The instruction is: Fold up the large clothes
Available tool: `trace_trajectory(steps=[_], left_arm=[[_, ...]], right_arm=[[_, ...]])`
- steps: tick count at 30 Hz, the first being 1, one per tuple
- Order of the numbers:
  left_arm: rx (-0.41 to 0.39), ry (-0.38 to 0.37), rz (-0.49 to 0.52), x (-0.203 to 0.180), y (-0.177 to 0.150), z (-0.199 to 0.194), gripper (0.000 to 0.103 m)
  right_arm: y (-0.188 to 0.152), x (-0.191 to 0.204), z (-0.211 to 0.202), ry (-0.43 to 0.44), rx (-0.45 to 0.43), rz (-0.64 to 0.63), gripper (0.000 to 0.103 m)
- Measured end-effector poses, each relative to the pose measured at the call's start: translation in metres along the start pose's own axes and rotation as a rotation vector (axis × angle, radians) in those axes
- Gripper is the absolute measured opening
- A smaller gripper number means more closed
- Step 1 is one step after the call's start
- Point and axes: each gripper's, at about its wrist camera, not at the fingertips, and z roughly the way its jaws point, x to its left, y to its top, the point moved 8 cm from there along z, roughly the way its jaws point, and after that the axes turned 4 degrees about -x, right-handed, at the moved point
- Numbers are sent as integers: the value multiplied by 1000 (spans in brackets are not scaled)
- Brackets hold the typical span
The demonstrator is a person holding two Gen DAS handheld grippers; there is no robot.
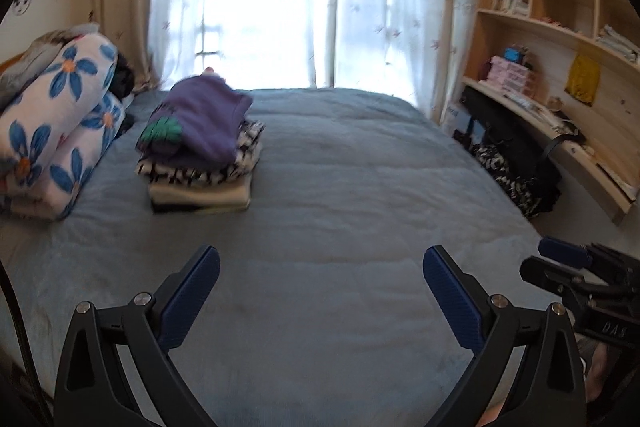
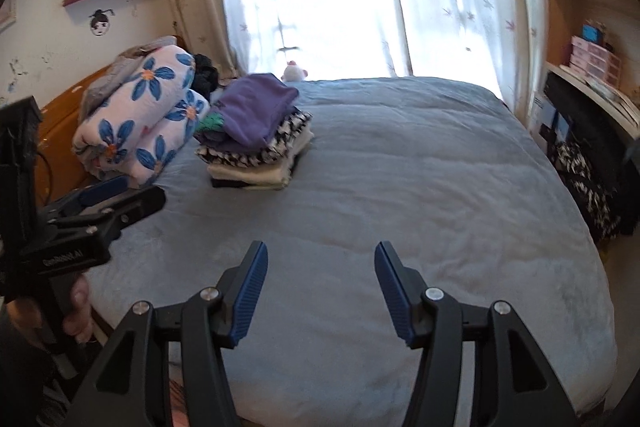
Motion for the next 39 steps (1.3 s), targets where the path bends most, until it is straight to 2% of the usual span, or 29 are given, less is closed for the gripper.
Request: trace_trajectory(steps=[6, 9, 12, 14, 16, 17, 22, 27, 39], left_arm=[[69, 106, -31, 13, -66, 27, 101], [102, 145, -3, 9, -92, 40, 101], [99, 198, 50, 4, -107, 49, 101], [100, 230, 85, -1, -116, 53, 101], [116, 226, 84, -4, -122, 57, 101], [132, 206, 69, -7, -127, 60, 101], [176, 183, 36, -9, -137, 70, 101], [216, 161, -7, -4, -148, 78, 101], [255, 168, -10, 1, -161, 89, 101]], right_arm=[[-62, -1, 41, -45, 62, 54, 56], [-84, -3, 60, -91, 103, 64, 56], [-95, -8, 66, -122, 103, 102, 56], [-101, -12, 70, -147, 106, 114, 61], [-106, -14, 75, -169, 111, 120, 77], [-106, -15, 77, -179, 111, 118, 78], [-114, -17, 86, -231, 126, 95, 79], [-127, -19, 94, -211, 164, 132, 79], [-136, -18, 102, -212, 189, 145, 79]])
